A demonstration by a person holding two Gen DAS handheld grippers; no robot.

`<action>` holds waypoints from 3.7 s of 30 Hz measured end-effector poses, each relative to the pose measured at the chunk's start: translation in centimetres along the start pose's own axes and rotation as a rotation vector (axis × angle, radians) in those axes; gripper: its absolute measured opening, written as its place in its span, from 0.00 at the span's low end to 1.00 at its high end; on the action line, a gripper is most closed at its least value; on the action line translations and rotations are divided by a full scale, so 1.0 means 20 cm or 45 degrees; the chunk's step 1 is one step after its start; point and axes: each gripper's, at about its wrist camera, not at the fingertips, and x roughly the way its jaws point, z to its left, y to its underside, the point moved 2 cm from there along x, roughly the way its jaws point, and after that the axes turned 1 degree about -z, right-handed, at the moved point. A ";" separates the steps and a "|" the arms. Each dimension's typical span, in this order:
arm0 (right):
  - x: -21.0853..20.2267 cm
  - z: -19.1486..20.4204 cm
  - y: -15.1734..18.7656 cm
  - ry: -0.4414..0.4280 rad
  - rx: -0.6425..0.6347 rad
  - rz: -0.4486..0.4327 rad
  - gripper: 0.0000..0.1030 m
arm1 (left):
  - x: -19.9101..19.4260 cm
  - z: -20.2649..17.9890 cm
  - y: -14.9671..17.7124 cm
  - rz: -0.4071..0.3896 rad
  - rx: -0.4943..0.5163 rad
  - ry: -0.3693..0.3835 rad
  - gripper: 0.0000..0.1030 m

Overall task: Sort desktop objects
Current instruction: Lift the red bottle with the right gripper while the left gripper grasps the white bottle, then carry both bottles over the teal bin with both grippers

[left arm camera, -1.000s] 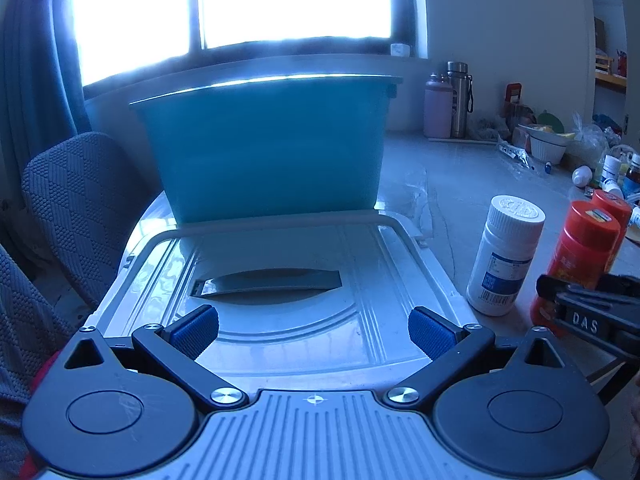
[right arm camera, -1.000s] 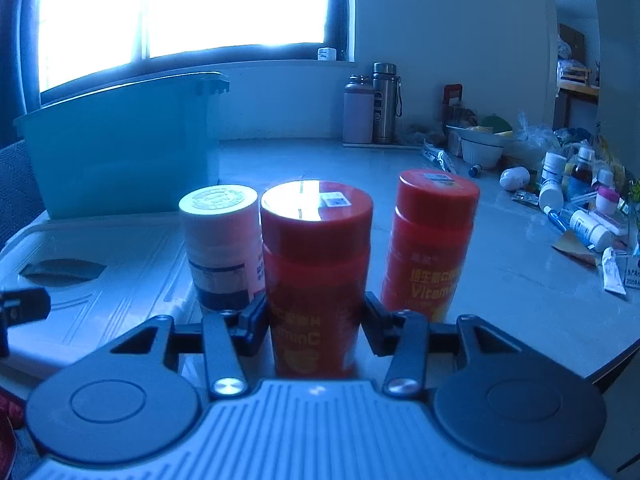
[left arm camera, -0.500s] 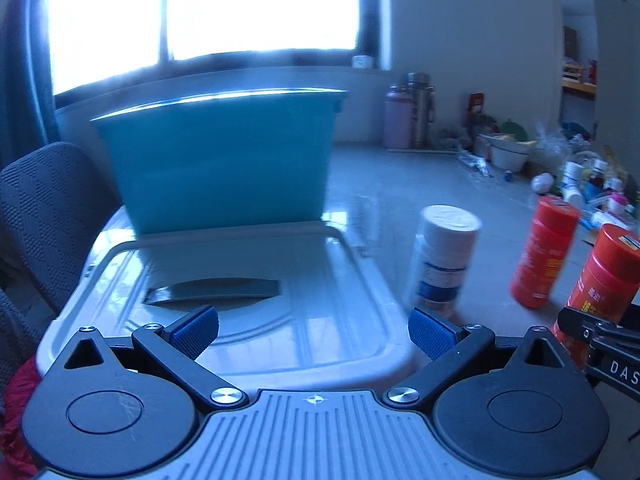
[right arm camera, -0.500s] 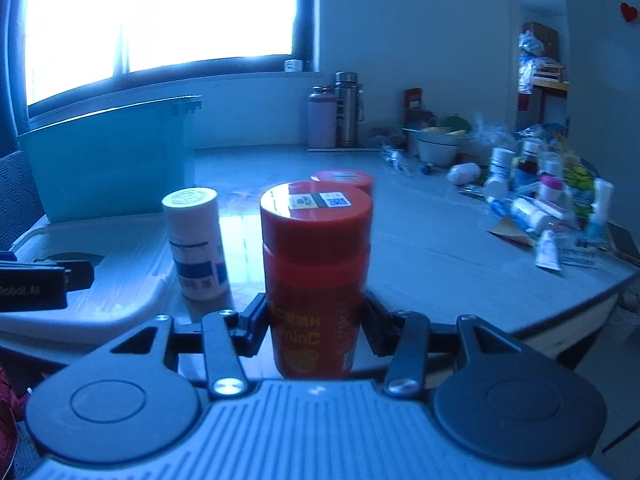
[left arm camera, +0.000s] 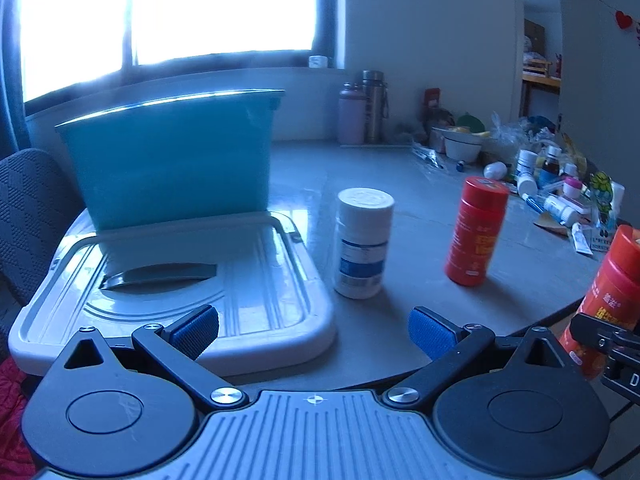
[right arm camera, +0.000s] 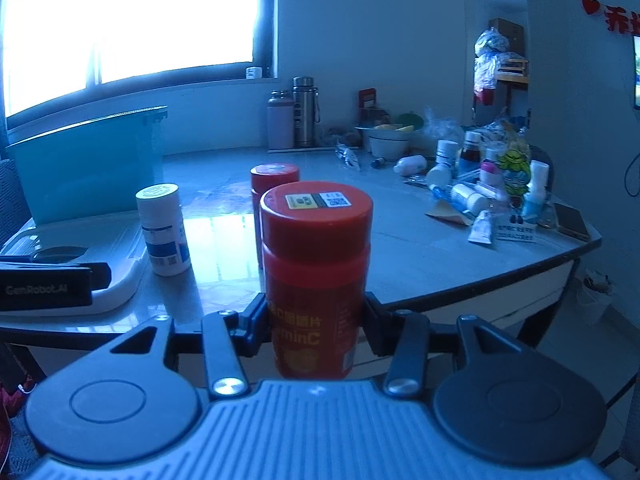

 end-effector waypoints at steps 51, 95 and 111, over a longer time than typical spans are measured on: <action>1.27 -1.08 -0.71 0.019 0.010 0.070 0.48 | 0.53 -0.10 -0.23 0.064 0.048 0.111 0.47; 0.99 0.50 -1.42 -0.586 -0.176 -0.144 0.47 | 0.16 0.96 -1.12 -0.004 -0.185 -0.406 0.47; 1.25 0.97 -1.62 -0.534 -0.183 -0.169 0.47 | 0.64 1.26 -1.50 0.005 -0.170 -0.340 0.47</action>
